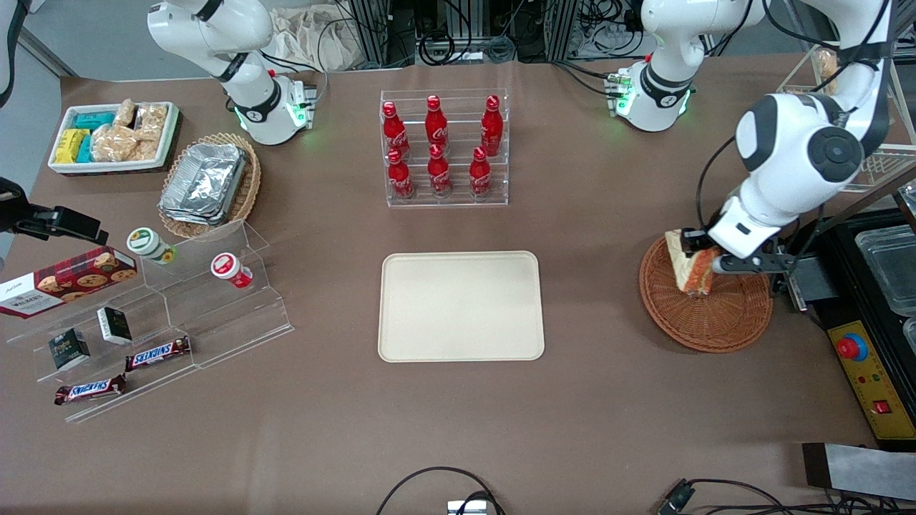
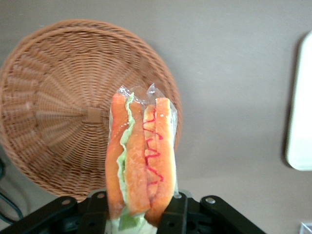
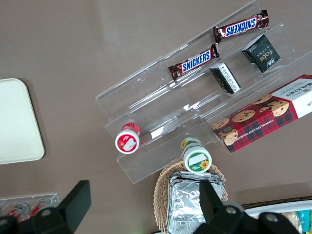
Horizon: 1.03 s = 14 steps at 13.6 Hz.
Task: Place sandwich from basket to tray
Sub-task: 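Carry the held sandwich over the cream tray with the left gripper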
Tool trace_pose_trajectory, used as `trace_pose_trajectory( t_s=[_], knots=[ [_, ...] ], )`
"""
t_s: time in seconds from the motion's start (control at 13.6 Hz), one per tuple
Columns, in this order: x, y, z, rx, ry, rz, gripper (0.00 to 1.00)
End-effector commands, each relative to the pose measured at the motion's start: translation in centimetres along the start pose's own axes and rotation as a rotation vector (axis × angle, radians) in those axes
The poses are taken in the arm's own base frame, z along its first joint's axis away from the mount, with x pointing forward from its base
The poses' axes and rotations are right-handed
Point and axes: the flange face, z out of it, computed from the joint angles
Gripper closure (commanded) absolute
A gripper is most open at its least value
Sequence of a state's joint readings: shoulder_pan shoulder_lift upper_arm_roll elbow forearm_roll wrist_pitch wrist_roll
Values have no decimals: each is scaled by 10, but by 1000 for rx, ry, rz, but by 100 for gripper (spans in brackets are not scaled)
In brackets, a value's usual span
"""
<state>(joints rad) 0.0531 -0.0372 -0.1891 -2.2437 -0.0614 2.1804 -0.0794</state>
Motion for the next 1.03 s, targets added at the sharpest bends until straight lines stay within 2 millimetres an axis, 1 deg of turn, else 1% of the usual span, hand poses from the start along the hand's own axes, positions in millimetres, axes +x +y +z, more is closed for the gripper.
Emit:
trace_pose_trajectory(
  t_s=[0.0, 0.15, 0.29, 0.44, 0.66, 0.81, 0.96],
  knots=[
    [-11, 34, -9, 28, -4, 62, 66],
    [-16, 63, -7, 30, -4, 83, 66],
    [-23, 99, -5, 25, 3, 91, 66],
    [-26, 129, -3, 11, 22, 90, 66],
    [-29, 177, 9, -32, 54, 68, 66],
    [-28, 202, 21, -56, 49, 71, 66],
    [-25, 218, 26, -79, 42, 79, 66]
  ],
)
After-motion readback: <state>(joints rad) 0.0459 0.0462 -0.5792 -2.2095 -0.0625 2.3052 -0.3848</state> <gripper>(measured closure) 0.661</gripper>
